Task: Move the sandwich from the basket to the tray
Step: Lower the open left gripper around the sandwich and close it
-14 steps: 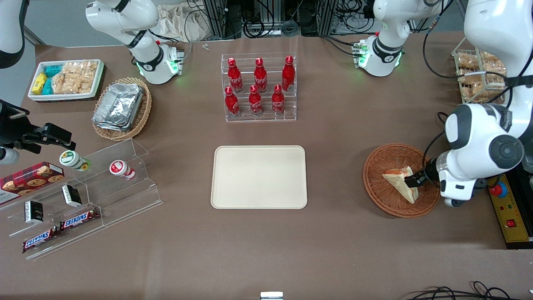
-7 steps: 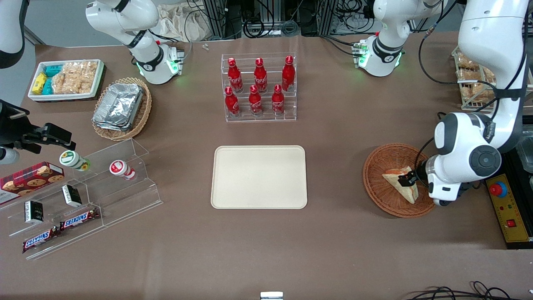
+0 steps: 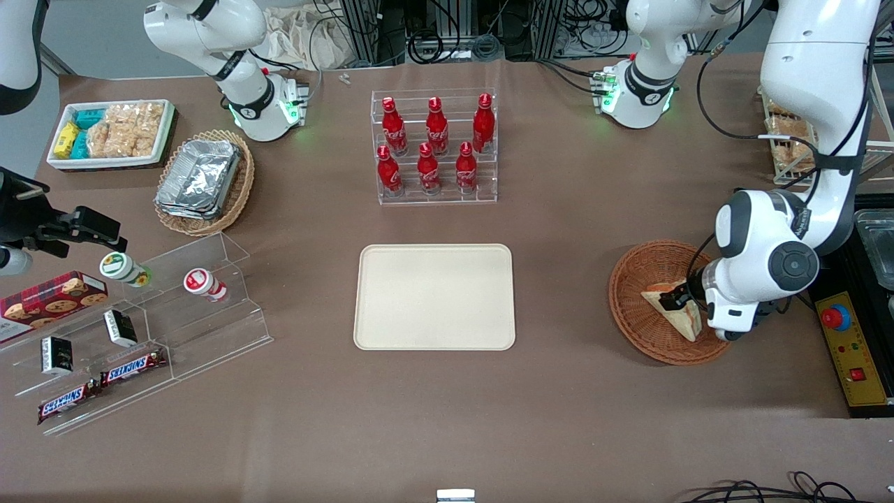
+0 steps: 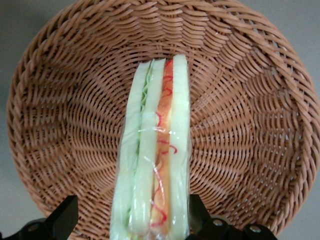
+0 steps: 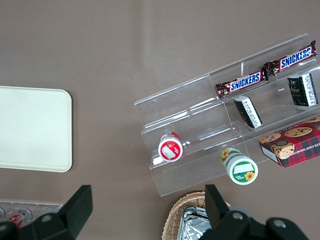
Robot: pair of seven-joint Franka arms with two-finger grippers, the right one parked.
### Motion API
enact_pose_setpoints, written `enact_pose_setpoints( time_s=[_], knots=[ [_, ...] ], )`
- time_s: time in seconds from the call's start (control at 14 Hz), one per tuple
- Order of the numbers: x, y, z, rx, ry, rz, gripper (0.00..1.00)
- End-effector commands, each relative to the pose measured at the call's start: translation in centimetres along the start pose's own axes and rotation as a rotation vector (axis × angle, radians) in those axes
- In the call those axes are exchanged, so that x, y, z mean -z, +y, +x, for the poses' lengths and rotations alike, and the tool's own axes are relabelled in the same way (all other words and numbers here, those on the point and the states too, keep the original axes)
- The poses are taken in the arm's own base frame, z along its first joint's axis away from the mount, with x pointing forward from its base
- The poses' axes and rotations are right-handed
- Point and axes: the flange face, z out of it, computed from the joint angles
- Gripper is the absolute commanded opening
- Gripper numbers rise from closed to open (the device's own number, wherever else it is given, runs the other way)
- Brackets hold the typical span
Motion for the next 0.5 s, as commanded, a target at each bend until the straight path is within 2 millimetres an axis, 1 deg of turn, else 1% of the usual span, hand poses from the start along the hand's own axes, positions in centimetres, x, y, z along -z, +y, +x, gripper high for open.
enact_pose_setpoints(
  time_s=[0.0, 0.07, 0.21, 0.29, 0.36, 0.43],
  knots=[
    [-0.6, 0.5, 0.4, 0.045, 0.029, -0.01, 0.73],
    [-0.5, 0.9, 0.9, 0.065, 0.037, -0.02, 0.59],
    [-0.3, 1.6, 1.5, 0.098, 0.044, -0.032, 0.24],
    [-0.1, 2.7, 0.6, 0.08, 0.049, -0.03, 0.09],
    [-0.1, 3.4, 0.1, 0.068, 0.054, -0.027, 0.0],
    [0.1, 3.5, 0.1, 0.068, 0.056, -0.029, 0.0]
  ],
)
